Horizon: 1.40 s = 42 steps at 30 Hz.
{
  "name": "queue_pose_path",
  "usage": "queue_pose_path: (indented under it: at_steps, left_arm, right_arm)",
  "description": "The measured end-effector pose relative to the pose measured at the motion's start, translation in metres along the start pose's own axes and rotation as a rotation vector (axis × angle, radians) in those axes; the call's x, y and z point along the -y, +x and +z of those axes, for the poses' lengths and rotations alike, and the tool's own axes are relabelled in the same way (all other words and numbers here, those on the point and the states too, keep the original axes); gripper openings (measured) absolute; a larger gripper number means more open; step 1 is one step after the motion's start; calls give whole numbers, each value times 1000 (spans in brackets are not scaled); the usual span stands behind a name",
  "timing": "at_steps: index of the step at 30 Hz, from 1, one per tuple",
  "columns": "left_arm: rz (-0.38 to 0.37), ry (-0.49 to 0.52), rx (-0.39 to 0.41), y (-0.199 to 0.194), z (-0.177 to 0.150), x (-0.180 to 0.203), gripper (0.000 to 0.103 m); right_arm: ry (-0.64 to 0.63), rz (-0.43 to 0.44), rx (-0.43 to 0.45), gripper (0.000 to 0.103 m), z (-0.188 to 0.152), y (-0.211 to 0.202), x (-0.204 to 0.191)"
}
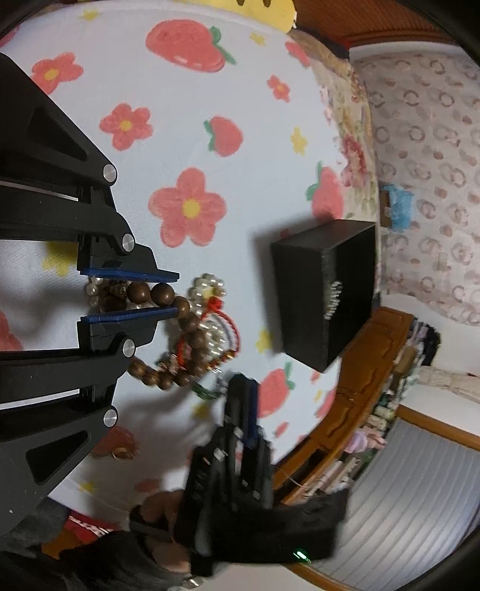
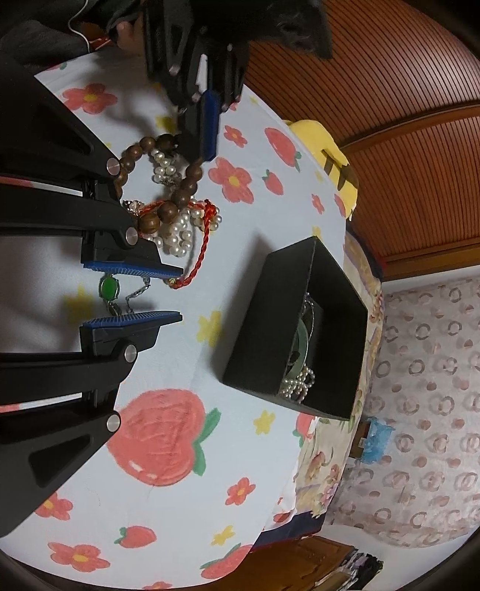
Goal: Organize jewelry
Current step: 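Grasp the brown wooden bead bracelet with the left gripper, then lower the bead bracelet into the black box with the left gripper while the right grasps a red-string bracelet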
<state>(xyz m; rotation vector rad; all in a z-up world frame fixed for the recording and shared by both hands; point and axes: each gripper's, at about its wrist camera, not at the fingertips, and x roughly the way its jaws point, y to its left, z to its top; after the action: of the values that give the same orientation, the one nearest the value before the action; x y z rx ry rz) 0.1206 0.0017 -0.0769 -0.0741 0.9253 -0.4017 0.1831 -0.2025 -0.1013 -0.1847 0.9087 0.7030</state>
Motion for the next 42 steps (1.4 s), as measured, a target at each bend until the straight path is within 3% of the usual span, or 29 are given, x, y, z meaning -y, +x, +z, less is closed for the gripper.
queue_pose_path:
  at_steps: [11,20,23,25,35,42]
  left_arm:
    - [15,21,92,-36,19,10,12]
    - [62,20,123,-44,24,7,12]
    - [79,30,136,-46,27,9,12]
    - [84,34,144,-49,28,10,12]
    - [105,44,201,-59,48,8,12]
    - [101,73,241,-62,74,13,12]
  right_arm:
    - [-25,5,-25,20,10,10,-7]
    - [-105,-56,-67,20,9,25,-19]
    - [-110,-58,-66,11,9,24,-19]
    - [-64,-28,-64,10,10,21,-13]
    - [-50,-24,77,10,29,-29,-7]
    - [-70,-68,148,10,51,-49,2]
